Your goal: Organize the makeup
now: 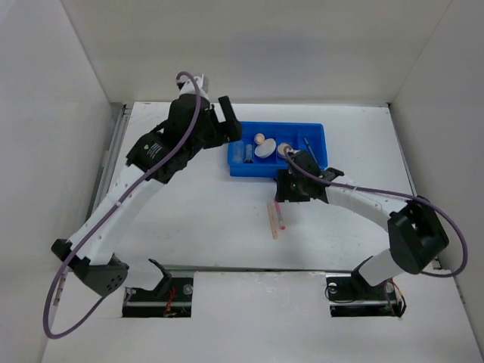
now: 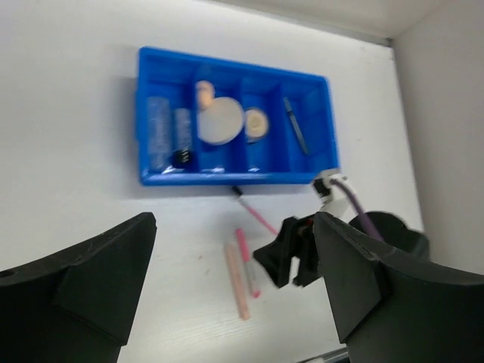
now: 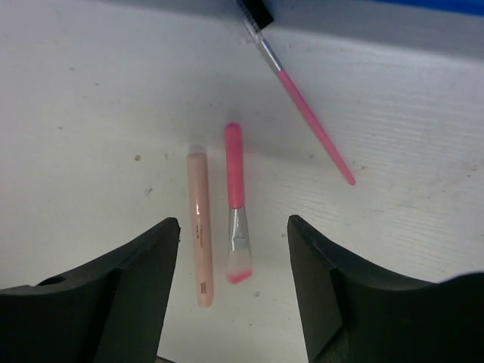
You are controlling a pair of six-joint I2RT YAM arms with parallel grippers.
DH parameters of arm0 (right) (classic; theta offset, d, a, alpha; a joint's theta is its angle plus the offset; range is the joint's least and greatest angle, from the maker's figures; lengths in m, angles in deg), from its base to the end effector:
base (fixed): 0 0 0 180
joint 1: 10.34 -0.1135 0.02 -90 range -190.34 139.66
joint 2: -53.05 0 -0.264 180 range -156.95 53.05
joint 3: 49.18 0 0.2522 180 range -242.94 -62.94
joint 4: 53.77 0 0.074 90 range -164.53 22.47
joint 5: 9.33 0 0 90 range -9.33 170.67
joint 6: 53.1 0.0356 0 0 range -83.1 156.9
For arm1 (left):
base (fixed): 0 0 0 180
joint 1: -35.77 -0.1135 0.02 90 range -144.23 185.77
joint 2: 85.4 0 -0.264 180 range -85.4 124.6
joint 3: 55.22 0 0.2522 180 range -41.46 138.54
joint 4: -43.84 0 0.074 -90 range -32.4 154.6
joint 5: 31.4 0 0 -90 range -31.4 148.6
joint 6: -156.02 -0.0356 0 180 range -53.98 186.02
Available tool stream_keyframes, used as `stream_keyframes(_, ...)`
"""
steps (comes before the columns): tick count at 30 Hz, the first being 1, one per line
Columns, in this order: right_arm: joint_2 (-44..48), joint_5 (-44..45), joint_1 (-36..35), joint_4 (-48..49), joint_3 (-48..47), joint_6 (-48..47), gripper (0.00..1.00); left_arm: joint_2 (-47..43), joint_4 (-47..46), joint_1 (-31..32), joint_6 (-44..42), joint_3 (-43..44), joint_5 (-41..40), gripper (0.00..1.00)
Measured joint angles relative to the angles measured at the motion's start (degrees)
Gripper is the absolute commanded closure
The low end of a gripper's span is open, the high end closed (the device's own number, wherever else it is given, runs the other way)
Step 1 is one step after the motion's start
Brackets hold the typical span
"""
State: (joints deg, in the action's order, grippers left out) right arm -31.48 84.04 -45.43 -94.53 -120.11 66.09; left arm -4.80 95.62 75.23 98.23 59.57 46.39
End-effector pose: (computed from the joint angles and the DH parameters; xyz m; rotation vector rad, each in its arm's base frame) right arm 0.2498 0.1729 0.2280 -0.1075 2.5573 0.3739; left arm 0.2281 -0.1780 0.4828 -0.0286 1.9240 -0.6558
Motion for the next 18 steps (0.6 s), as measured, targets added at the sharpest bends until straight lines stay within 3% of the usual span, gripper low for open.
stream_keyframes(5,-5.4,-0.2,-0.2,4.2,1.1,0.3,0.49,-6.6,3.3,-1.0,-0.5,-10.3,-4.6,0.17)
stream_keyframes(9,-8.9,-0.8,-1.2,7.0,1.0,0.4,0.49,-6.2,6.0,-1.8,-0.4,-16.2,-5.8,0.17)
stream_keyframes(18,-9.8,0.5,-3.3,10.1,2.0,1.6,0.57,-6.2,7.5,-3.5,-0.3,-17.8,-6.4,0.17)
